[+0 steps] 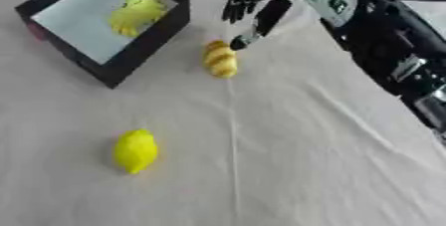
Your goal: Pick up objects on the table and place them in the box.
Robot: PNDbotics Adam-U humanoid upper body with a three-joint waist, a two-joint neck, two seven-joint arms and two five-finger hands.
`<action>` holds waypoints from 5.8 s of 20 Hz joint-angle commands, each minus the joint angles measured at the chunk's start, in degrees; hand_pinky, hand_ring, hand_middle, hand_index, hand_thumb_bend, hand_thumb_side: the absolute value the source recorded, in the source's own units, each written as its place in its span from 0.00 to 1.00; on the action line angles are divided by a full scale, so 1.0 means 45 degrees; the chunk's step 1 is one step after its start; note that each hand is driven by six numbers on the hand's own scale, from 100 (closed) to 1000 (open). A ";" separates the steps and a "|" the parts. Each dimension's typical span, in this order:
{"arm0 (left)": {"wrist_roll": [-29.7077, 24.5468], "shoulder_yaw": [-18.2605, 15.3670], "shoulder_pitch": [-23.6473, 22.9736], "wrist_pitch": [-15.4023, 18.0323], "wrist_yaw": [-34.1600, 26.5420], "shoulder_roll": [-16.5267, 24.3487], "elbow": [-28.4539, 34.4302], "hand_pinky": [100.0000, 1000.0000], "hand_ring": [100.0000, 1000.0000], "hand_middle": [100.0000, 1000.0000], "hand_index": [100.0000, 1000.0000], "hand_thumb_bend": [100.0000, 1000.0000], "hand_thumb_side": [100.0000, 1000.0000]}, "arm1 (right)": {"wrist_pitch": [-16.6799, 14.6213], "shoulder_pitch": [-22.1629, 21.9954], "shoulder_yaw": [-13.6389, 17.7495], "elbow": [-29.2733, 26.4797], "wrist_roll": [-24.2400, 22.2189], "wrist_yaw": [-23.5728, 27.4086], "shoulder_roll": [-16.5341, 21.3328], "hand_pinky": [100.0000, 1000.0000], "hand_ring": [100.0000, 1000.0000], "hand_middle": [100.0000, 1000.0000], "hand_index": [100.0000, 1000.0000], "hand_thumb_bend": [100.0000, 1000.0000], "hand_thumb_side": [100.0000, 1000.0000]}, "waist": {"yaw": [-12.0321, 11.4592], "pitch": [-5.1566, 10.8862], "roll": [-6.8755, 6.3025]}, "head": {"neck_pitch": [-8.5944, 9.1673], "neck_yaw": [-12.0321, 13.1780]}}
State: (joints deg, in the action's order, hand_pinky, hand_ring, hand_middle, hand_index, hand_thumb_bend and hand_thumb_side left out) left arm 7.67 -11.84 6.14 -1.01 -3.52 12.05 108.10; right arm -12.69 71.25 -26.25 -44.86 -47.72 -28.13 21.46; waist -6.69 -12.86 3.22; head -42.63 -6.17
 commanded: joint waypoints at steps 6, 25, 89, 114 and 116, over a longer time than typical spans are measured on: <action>-0.0026 -0.0031 0.0129 0.0018 0.0043 0.0059 0.0149 0.87 0.75 0.75 0.76 0.05 0.84 | -0.0062 0.0126 0.0043 0.0222 0.0162 -0.0023 -0.0260 0.86 0.83 0.75 0.85 0.43 0.50 | -0.0056 0.0037 -0.0137 | 0.0037 -0.0084; -0.0098 0.0015 0.0211 0.0013 0.0041 -0.0073 0.0166 0.87 0.75 0.75 0.76 0.05 0.85 | -0.0669 -0.0159 0.0053 0.0744 0.1693 -0.2682 -0.1059 0.85 0.83 0.77 0.87 0.46 0.45 | -0.0191 -0.0205 -0.0132 | 0.0089 -0.0137; -0.0067 -0.0051 -0.0250 0.0049 -0.0052 0.0256 0.0248 0.87 0.75 0.75 0.75 0.05 0.83 | 0.1234 0.3339 0.0758 -0.2242 0.2838 -0.0776 -0.1980 0.68 0.51 0.40 0.54 0.32 0.08 | -0.0258 0.0659 -0.0125 | 0.0078 -0.0628; -0.0349 0.0178 0.0180 -0.0023 -0.0132 0.0052 0.0239 0.87 0.75 0.75 0.75 0.06 0.85 | 0.1173 0.4206 0.4215 0.2971 0.6911 -0.7953 -0.6075 0.68 0.51 0.42 0.53 0.33 0.10 | -0.0956 0.0057 -0.0075 | 0.0610 -0.1323; -0.0371 0.0200 0.0201 -0.0025 -0.0136 0.0042 0.0243 0.87 0.75 0.75 0.75 0.06 0.85 | 0.1254 0.4188 0.4286 0.3040 0.7041 -0.8125 -0.6084 0.68 0.51 0.42 0.54 0.34 0.11 | -0.0947 0.0029 -0.0072 | 0.0634 -0.1335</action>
State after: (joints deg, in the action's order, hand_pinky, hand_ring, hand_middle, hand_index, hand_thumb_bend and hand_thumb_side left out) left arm 6.22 -11.08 6.55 -1.16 -4.01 11.56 108.14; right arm -7.15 89.05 -7.43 -30.87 -16.56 -64.00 -6.35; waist -10.98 -13.48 3.40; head -40.56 -12.19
